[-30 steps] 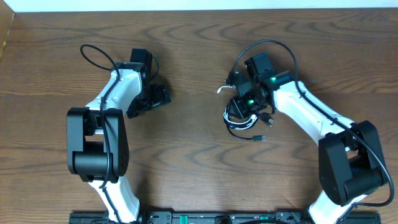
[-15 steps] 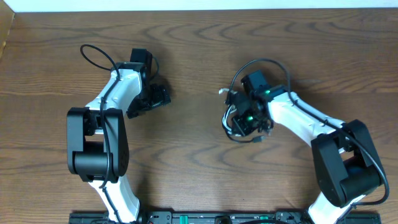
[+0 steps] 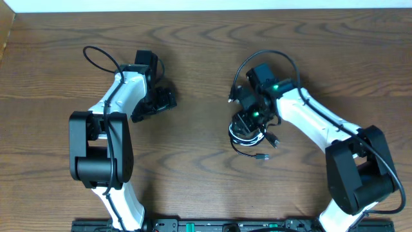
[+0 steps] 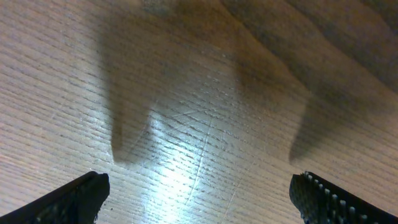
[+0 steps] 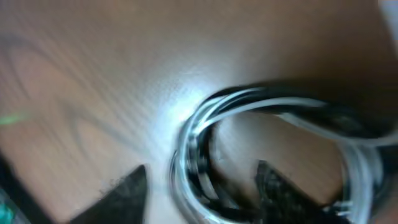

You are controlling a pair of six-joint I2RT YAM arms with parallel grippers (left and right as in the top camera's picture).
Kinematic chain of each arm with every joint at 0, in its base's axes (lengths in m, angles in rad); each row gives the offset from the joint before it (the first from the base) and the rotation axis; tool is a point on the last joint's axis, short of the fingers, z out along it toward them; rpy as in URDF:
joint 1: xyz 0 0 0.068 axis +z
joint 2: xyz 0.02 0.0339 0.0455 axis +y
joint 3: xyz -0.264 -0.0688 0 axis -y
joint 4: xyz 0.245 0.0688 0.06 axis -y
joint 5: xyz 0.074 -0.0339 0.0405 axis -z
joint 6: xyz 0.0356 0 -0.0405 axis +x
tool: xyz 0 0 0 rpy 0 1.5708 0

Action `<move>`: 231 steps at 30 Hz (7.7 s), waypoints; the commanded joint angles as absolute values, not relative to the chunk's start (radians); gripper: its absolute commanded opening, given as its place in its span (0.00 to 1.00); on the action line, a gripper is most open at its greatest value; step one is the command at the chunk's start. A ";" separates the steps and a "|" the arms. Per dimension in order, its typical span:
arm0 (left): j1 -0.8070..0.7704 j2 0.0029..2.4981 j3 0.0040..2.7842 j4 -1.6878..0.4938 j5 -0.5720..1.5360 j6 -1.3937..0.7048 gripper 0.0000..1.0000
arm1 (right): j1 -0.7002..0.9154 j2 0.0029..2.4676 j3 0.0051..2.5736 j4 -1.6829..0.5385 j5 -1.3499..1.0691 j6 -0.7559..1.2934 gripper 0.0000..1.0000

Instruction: Untangle cables

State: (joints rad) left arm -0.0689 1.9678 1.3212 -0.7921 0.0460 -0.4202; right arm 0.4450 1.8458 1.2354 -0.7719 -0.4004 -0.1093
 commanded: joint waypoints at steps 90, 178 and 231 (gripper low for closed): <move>-0.068 1.956 1.340 -0.796 0.033 -0.419 0.98 | 0.451 1.927 1.163 -0.176 -0.262 -0.042 0.23; -0.068 1.956 1.340 -0.796 0.033 -0.419 0.98 | 0.402 1.794 1.195 -0.597 -0.468 0.217 0.51; -0.068 1.956 1.340 -0.796 0.033 -0.419 0.98 | 0.513 1.803 1.191 -0.613 -0.230 0.250 0.99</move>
State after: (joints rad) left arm -0.0689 1.9678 1.3212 -0.7921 0.0460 -0.4198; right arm 0.5114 1.7981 1.1858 -0.6128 -0.2363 0.2520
